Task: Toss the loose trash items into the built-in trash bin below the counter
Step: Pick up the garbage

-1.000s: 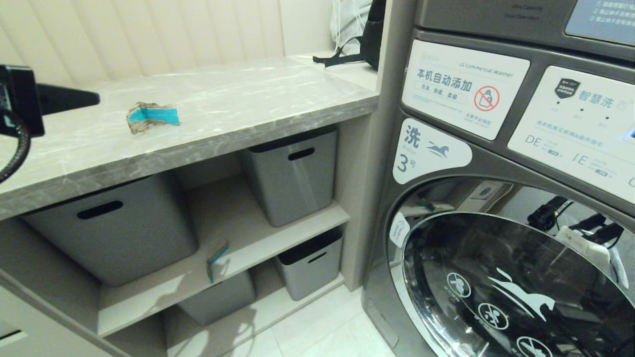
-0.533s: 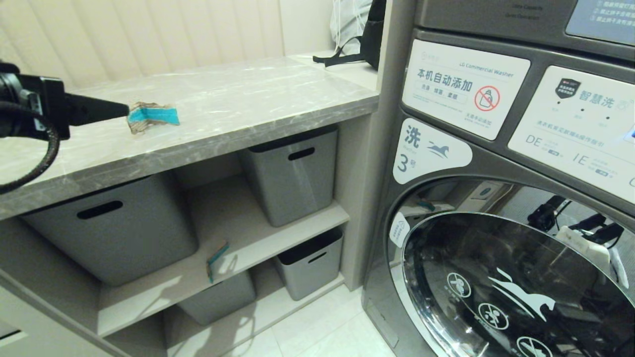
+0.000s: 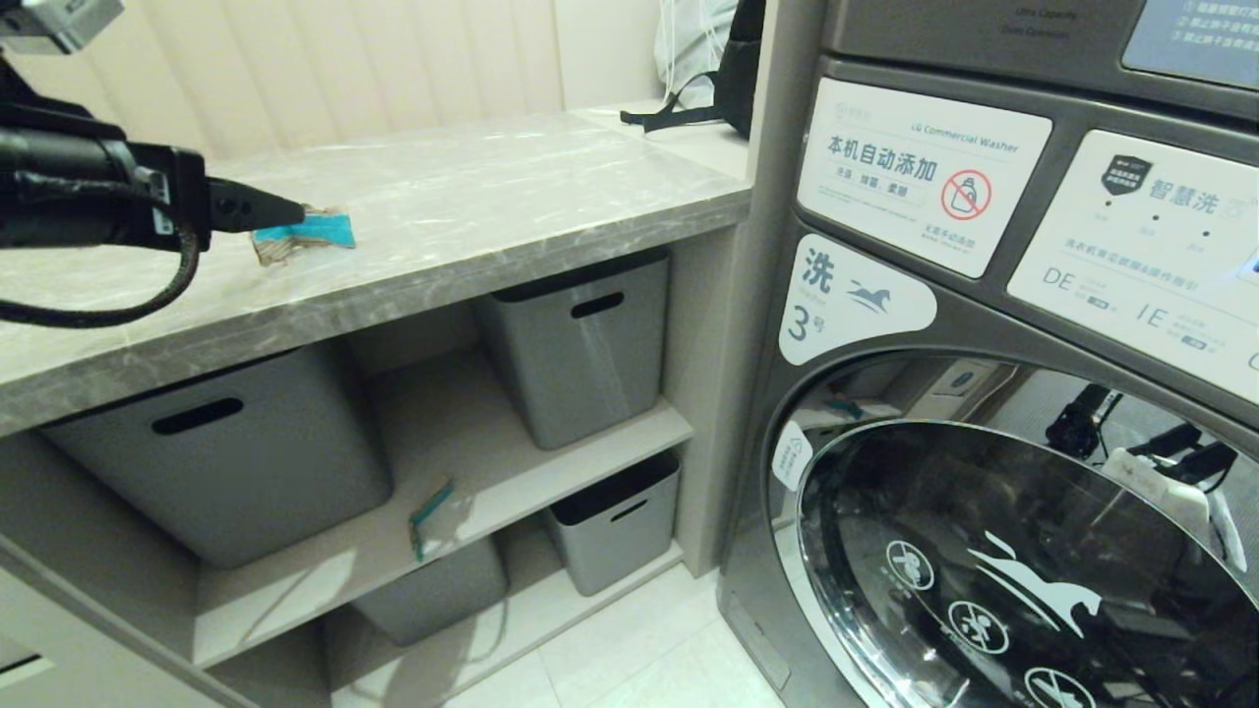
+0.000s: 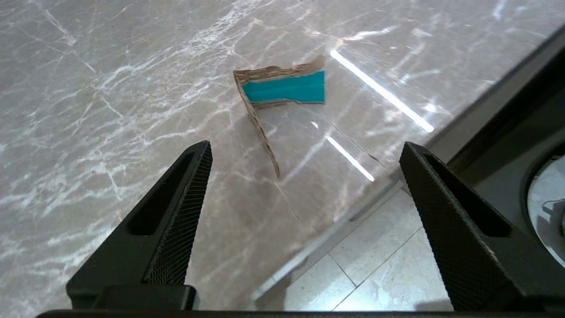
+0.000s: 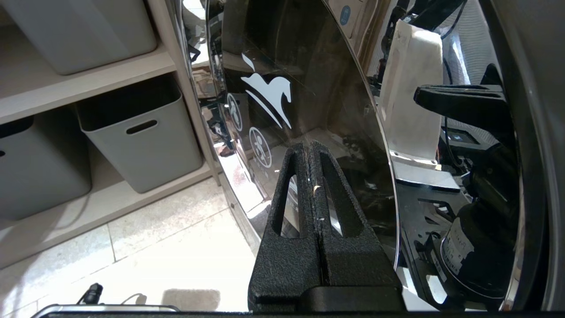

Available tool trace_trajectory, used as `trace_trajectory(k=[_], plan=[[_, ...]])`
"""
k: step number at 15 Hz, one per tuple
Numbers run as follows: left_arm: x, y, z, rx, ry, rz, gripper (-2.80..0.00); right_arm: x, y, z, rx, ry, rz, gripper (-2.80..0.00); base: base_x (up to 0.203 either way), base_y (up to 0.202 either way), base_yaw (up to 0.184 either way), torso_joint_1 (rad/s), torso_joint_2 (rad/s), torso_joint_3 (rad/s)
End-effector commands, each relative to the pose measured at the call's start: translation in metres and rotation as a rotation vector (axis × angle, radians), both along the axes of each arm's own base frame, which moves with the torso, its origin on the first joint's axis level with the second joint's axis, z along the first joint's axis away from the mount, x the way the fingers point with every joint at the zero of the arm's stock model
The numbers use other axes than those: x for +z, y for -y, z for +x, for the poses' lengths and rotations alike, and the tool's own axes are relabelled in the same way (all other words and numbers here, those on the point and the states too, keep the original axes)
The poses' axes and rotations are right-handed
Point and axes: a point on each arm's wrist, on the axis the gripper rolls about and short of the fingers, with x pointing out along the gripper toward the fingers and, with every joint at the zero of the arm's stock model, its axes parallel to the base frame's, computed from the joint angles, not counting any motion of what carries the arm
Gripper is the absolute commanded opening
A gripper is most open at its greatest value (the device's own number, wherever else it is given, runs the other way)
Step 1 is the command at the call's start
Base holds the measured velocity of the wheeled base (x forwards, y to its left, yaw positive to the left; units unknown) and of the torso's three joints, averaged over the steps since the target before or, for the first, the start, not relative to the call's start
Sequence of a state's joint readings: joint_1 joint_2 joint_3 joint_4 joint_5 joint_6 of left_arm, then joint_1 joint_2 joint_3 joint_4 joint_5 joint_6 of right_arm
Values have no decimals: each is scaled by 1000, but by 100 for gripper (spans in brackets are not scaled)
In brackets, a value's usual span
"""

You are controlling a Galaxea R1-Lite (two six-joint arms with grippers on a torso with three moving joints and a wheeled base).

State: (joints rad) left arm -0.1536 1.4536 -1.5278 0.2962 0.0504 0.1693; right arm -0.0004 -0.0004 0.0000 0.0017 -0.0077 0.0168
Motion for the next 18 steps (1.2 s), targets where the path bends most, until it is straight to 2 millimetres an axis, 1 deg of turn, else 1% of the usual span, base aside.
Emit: trace_trajectory(k=[1, 5, 10, 14, 18], plan=[[-7, -1, 14, 12, -31, 7, 0, 0, 0, 0, -1, 0, 0, -280, 0, 0, 0, 0, 0, 0], [-10, -4, 16, 26, -46, 10, 0, 0, 0, 0, 0, 0, 0, -280, 0, 0, 0, 0, 0, 0], [-20, -9, 33, 54, -81, 13, 0, 0, 0, 0, 0, 0, 0, -280, 0, 0, 0, 0, 0, 0], [-24, -8, 48, 56, -71, 10, 0, 0, 0, 0, 0, 0, 0, -280, 0, 0, 0, 0, 0, 0], [-28, -11, 54, 66, -76, 10, 0, 0, 0, 0, 0, 0, 0, -280, 0, 0, 0, 0, 0, 0]])
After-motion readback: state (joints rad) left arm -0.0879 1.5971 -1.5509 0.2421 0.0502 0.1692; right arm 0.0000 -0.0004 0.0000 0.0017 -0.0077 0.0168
